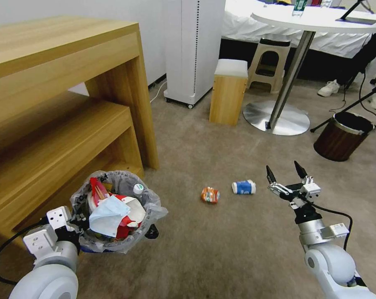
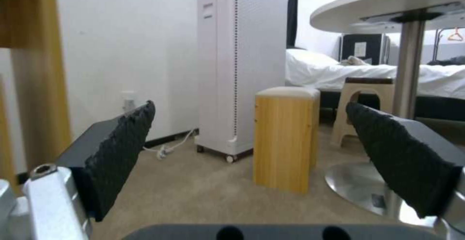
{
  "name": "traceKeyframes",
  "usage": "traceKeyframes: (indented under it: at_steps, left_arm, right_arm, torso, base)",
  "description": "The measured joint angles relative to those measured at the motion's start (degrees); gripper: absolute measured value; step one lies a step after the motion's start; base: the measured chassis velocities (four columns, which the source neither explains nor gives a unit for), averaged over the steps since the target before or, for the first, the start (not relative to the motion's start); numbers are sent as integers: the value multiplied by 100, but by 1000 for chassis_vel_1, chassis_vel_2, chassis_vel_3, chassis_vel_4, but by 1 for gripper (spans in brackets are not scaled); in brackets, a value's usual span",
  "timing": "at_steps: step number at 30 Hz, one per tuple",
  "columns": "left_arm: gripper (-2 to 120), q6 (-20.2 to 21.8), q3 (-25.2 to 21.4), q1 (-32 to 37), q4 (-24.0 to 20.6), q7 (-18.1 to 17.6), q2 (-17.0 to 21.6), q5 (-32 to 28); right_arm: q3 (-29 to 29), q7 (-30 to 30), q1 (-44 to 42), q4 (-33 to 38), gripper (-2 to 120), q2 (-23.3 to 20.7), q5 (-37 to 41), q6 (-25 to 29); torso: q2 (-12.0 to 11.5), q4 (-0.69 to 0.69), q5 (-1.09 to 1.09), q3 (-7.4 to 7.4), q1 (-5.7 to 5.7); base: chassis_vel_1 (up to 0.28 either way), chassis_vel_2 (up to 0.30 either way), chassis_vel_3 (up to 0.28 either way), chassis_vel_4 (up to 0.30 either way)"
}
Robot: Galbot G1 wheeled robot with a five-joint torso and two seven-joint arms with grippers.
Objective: Pick up the trash bin and place the garbage on the floor into it.
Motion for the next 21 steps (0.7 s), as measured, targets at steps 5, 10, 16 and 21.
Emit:
traceKeyframes:
  at_steps: [5,10,16,21]
  left_arm:
    - [0,0,9,-37,32,0,-2,1]
    - [0,0,33,-74,107,5,-37,14]
    - [0,1,63,-129,153,30,-71,18]
    - [0,1,70,-140,186,25,-75,19]
  right_arm:
    - [-82,15,71,-63,100,-14,3,16]
    - [-251,176,159,-183,100,-71,-105,-6]
    - [-516,249,284,-345,100,-102,-247,-54]
    - [-622,249,295,-394,100,-51,-316,-54]
  torso:
    - [0,0,0,0,0]
    - [0,1,1,2,1]
    - [-1,-1,1,3,1]
    - [0,0,1,-1,0]
  base:
    - [-347,335,340,-332]
    - [-332,328,342,-343]
    - [-176,154,130,-125]
    - [37,-56,-40,30]
